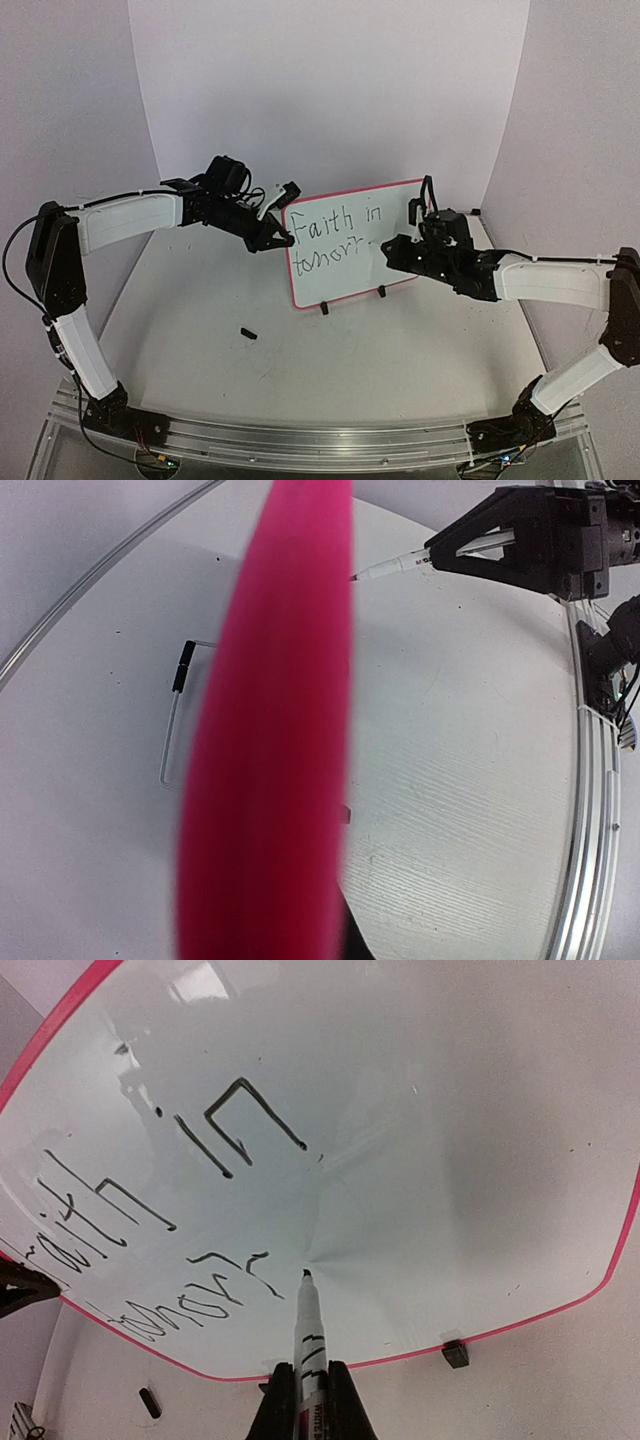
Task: Write a sentence on the whiteboard
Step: Write on the whiteboard with the whiteboard marker without the cap.
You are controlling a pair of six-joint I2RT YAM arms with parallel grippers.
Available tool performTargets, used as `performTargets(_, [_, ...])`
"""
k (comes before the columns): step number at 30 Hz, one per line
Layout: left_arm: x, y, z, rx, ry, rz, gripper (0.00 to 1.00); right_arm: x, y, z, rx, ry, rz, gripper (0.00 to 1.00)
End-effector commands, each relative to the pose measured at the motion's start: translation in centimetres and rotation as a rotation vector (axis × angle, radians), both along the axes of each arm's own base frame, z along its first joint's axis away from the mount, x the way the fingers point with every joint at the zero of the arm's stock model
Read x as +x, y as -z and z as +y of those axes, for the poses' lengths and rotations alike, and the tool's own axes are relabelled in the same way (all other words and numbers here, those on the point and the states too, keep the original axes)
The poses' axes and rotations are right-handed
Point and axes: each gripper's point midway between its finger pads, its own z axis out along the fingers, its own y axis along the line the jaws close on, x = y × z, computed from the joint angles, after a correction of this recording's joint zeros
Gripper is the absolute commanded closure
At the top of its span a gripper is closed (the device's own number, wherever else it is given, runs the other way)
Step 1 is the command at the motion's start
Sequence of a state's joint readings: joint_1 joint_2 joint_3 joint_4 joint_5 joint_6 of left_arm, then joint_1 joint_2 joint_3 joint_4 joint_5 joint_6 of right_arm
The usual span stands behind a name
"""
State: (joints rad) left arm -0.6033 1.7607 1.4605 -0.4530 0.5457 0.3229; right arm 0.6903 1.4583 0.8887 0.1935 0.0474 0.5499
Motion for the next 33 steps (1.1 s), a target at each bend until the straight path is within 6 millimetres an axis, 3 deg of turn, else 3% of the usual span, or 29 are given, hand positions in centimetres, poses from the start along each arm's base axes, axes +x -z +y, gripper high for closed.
performTargets(1, [-0.2,2.7,1.3,0.121,-0.02,0.012,1.0,1.3,-2.0,0.5,0.015,0.018,-0.05,1.0])
performTargets(9, [-0.2,2.8,1.3,0.122,-0.018,0.014,1.0,1.4,-1.3,1.3,0.009,-0.019,-0.034,1.0])
performTargets(18, [-0.2,2.8,1.3,0.122,-0.019,0.014,1.0,1.0,1.0,0.3,-0.018,0.024,0.024,1.0])
performTargets(33, [-0.2,2.8,1.3,0.123,-0.019,0.014,1.0,1.4,-1.4,-0.5,-0.02,0.066,-0.026,1.0])
